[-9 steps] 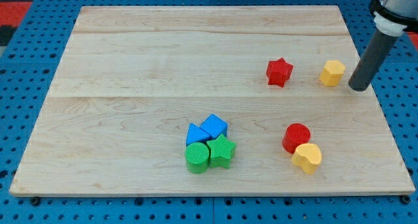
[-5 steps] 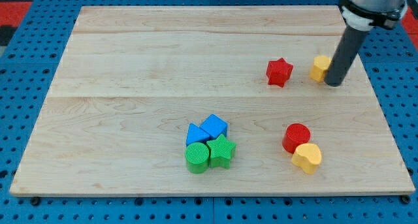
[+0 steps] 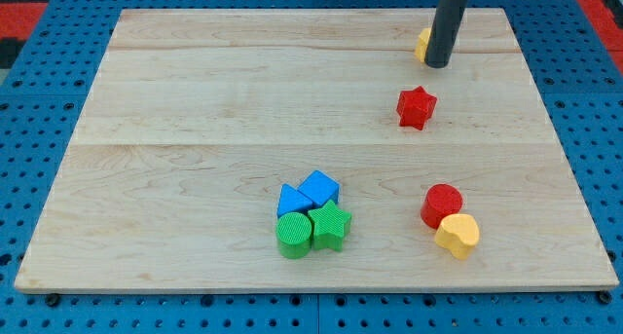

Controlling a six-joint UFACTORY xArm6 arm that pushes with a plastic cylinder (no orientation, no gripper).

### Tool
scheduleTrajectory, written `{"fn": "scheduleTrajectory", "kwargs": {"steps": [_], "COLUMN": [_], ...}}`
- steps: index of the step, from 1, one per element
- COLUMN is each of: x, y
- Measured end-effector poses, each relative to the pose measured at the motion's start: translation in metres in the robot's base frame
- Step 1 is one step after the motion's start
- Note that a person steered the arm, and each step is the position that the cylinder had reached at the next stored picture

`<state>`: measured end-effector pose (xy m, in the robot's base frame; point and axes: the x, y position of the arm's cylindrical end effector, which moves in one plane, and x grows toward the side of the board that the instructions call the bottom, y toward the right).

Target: Slide the yellow hexagon towards top right

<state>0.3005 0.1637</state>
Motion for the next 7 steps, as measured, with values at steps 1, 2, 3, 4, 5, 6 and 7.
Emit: {"fn": "scheduleTrajectory", "kwargs": {"steps": [1, 2, 3, 4, 5, 6, 7], "x": [-0.01, -0.022, -0.024, -0.033, -0.046, -0.057, -0.067], "y": [-0.006, -0.009, -0.029, -0.036, -0.022, -0.006, -0.002]}}
